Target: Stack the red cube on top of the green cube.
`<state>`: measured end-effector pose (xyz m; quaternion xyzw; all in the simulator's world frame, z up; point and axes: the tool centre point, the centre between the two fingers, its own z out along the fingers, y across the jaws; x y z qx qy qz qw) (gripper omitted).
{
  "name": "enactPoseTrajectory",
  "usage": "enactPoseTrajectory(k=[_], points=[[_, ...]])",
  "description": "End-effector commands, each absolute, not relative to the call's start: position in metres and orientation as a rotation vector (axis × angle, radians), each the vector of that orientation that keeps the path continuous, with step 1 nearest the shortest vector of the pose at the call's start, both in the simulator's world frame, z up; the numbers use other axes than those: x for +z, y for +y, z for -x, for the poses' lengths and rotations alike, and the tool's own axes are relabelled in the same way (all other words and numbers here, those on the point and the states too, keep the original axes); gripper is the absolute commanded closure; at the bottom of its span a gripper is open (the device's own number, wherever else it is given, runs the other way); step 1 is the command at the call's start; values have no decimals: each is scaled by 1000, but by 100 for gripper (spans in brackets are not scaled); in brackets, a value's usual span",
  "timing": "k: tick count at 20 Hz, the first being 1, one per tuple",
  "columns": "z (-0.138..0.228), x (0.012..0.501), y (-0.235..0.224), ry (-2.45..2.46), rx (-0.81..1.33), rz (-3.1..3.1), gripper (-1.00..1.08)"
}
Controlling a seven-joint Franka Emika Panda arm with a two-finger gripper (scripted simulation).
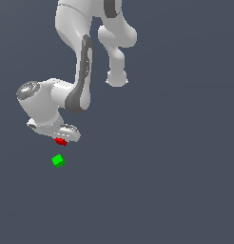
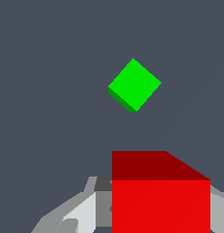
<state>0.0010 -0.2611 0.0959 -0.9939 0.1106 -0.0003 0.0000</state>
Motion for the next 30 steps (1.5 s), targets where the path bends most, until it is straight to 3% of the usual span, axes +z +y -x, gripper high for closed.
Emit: enactPoseTrajectory(k=[1,15,30], points=[[-1,109,-261,348,0,3122,108],[-9,113,-263,348,-1,3123,108],[-57,76,-277,347,-1,3122,108]])
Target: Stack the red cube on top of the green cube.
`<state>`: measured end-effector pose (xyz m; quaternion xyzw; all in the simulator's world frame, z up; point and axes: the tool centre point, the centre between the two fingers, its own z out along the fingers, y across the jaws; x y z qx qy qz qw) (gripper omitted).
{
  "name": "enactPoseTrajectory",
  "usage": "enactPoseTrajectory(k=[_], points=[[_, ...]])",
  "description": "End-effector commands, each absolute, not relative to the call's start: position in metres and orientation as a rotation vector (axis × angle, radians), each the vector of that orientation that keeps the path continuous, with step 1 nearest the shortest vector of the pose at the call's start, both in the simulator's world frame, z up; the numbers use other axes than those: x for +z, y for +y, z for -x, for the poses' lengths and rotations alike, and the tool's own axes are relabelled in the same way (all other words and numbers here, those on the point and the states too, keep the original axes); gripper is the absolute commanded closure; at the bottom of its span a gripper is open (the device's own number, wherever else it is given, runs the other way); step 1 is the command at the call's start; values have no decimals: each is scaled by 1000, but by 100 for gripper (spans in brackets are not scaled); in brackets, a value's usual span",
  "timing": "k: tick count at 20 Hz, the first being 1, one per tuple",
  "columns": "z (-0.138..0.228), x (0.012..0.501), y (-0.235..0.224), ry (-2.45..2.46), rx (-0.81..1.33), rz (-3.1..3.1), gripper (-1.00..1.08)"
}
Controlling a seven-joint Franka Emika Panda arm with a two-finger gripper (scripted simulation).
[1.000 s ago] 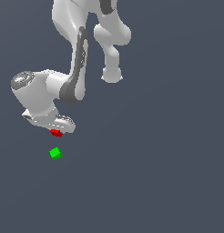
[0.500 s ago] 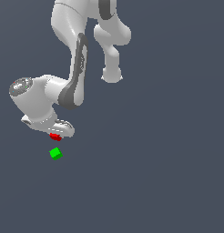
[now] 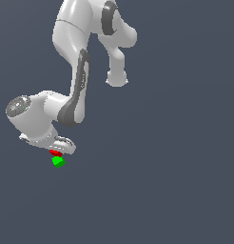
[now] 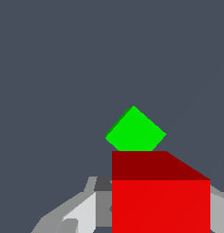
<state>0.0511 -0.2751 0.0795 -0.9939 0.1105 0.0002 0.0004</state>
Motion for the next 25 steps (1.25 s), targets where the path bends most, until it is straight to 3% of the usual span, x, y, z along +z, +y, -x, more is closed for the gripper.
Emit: enactPoseTrajectory(k=[1,15,16,25], points=[[-60,74,-277,347,-1,3122,108],[-78,61,-283,347,0,3122,108],[-78,61,-283,347,0,3122,-92],[-78,61,-283,347,0,3122,-92]])
